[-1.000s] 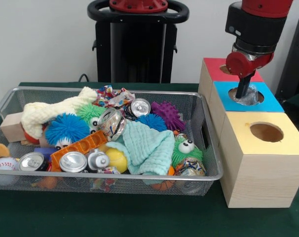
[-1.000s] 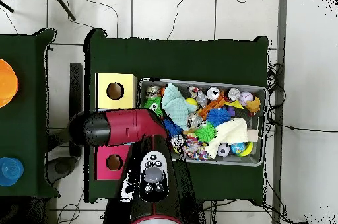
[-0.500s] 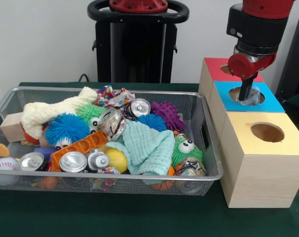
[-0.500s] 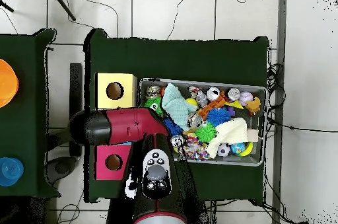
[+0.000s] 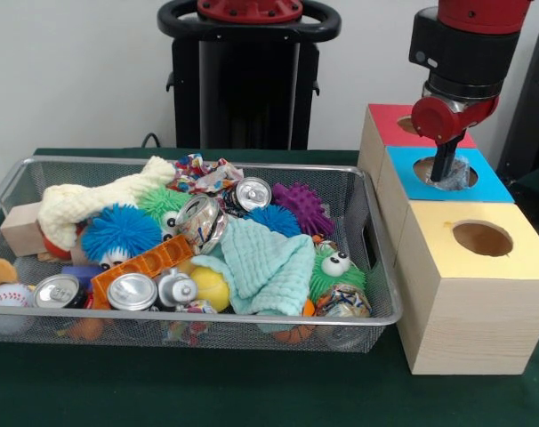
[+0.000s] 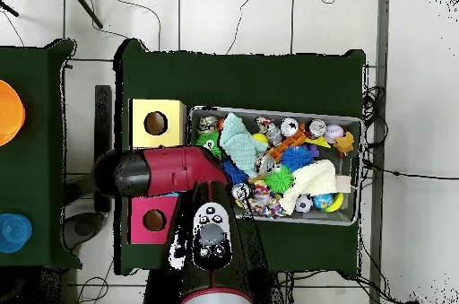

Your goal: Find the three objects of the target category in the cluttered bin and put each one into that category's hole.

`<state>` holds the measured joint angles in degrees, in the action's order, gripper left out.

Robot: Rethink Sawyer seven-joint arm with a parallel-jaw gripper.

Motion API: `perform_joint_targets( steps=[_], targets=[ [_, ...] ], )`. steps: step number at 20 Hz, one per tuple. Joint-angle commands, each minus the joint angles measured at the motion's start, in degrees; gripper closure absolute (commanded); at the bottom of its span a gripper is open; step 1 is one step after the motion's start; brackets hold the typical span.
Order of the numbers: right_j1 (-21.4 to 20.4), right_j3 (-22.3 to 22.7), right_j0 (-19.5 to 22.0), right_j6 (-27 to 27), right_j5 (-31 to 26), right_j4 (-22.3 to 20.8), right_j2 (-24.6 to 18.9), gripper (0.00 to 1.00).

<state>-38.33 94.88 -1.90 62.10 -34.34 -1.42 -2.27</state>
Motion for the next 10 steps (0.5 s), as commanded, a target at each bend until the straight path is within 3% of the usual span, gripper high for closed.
perform_joint_targets(
  steps=[1, 10],
  targets=[
    [13.7, -3.1, -2.62, 11.28, 19.26, -2.2, -6.47, 1.0],
    [17.15, -5.68, -4.6, 11.88, 20.28, -2.22, -4.3, 1.0]
  ],
)
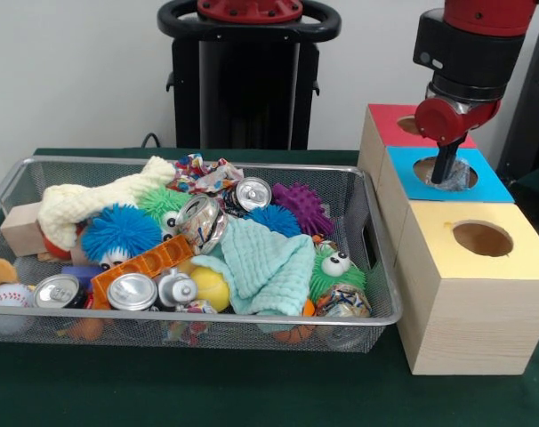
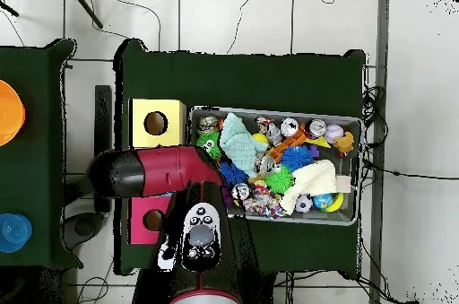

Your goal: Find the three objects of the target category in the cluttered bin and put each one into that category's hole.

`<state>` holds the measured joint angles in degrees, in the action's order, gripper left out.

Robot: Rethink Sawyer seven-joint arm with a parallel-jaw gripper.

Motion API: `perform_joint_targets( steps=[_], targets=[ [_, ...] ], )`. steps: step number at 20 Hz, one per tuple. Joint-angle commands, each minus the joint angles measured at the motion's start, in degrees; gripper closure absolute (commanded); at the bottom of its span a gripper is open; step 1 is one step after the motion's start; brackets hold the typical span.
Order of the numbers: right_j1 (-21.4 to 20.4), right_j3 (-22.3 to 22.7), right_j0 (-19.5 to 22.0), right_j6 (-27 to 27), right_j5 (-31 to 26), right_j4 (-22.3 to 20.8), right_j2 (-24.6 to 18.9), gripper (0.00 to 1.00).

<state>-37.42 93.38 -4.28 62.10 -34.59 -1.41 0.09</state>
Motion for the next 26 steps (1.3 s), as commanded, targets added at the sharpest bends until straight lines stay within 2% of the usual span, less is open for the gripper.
perform_joint_targets(
  steps=[1, 9, 16, 20, 26],
  targets=[
    [16.25, -4.08, -2.2, 11.77, 20.69, -2.22, -6.65, 1.0],
    [17.22, -4.69, -2.55, 11.4, 21.38, -2.21, -5.99, 1.0],
    [15.27, -3.77, -1.85, 10.46, 18.66, -1.67, -6.59, 1.0],
    [12.9, -2.95, -2.25, 10.13, 14.45, -1.55, -5.81, 1.0],
    [6.05, 1.13, -1.87, 8.92, 8.82, -1.61, -5.22, 1.0]
  ],
)
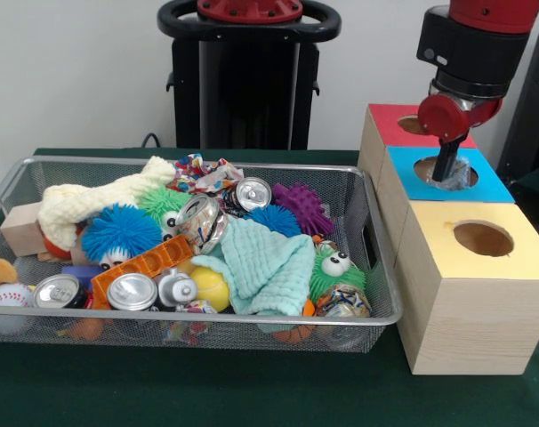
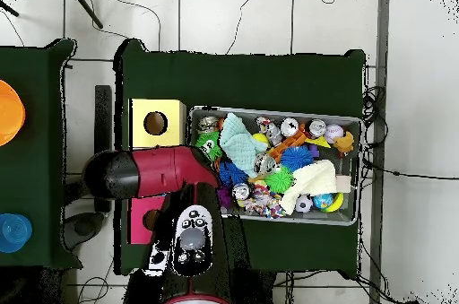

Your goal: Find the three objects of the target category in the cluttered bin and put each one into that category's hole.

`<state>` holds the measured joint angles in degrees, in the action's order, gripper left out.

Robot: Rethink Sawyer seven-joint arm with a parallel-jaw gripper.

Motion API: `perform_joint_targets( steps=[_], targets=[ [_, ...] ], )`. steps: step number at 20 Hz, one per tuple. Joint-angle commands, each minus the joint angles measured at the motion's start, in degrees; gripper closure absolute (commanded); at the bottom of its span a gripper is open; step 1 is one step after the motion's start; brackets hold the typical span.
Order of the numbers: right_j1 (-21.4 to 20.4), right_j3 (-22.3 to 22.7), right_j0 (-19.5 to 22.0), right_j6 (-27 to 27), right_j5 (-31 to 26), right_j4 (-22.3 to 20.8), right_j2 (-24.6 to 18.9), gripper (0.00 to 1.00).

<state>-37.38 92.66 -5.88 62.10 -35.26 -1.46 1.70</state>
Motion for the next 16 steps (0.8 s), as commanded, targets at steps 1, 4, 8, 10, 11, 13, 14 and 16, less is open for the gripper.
perform_joint_targets(
  steps=[1, 4, 8, 10, 11, 13, 14, 16],
  targets=[
    [4.87, 2.34, -0.45, 9.05, 8.65, -1.52, -6.45, 1.0],
    [1.81, 3.12, -1.05, 9.4, 6.59, -1.47, -5.33, 1.0],
    [-2.2, 5.6, -0.4, 8.29, 4.57, -1.39, -5.09, 1.0],
    [-4.09, 7.29, 0.18, 7.33, 3.94, -1.64, -4.99, 1.0],
    [-4.98, 7.97, 0.47, 6.84, 3.47, -1.7, -4.94, 1.0],
    [-6.6, 9.3, 1.19, 5.74, 2.72, -1.81, -5.04, 1.0],
    [-7.21, 9.92, 1.53, 5.22, 2.45, -1.95, -5.06, 1.0],
    [-8.37, 11.86, 2.71, 4.06, 3.0, -2.36, -5.39, 1.0]
  ],
)
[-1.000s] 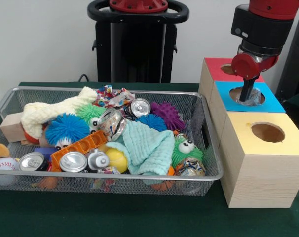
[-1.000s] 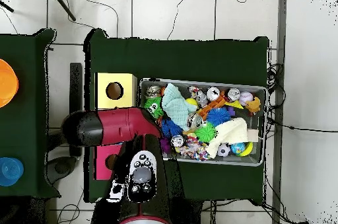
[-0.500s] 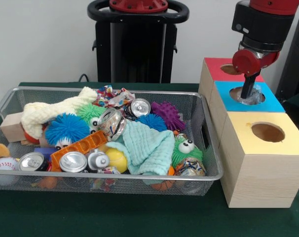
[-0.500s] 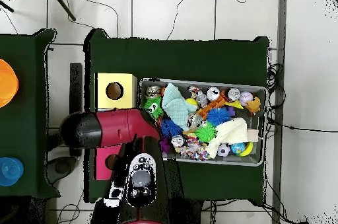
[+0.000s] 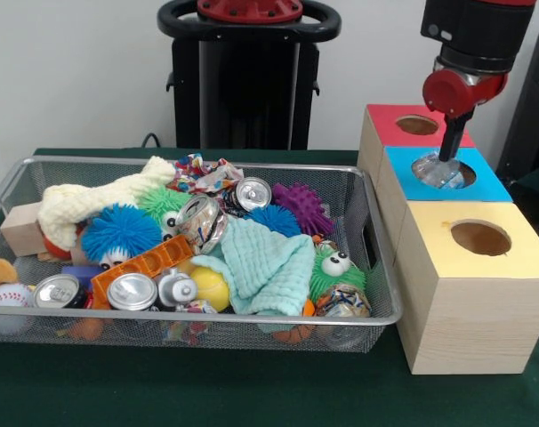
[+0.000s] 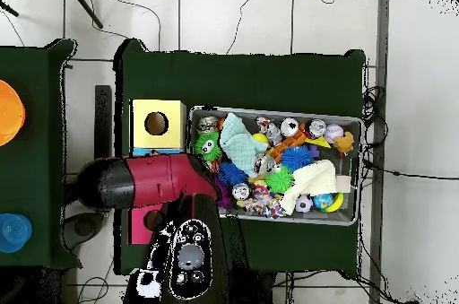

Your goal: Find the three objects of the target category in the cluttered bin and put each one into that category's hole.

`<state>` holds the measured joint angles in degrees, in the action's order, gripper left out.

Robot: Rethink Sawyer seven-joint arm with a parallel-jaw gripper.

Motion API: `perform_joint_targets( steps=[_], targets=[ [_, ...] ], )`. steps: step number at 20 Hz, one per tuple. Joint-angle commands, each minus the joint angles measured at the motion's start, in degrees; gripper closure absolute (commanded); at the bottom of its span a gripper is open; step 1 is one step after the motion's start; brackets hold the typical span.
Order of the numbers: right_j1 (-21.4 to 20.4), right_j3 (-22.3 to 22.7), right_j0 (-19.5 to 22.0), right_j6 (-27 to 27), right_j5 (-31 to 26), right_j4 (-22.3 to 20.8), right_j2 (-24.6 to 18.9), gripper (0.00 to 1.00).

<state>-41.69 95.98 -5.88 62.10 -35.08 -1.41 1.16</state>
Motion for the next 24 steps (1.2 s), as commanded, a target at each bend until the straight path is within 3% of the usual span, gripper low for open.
perform_joint_targets(
  steps=[1, 9, 24],
  targets=[
    [-4.57, 9.25, 3.21, 3.57, 2.94, -2.59, -5.0, 1.0],
    [-6.05, 12.87, 6.41, 1.12, 4.56, -4.94, -5.79, 1.0],
    [-4.02, 14.14, 13.88, 0.18, 8.66, -10.67, -10.4, 1.0]
  ],
)
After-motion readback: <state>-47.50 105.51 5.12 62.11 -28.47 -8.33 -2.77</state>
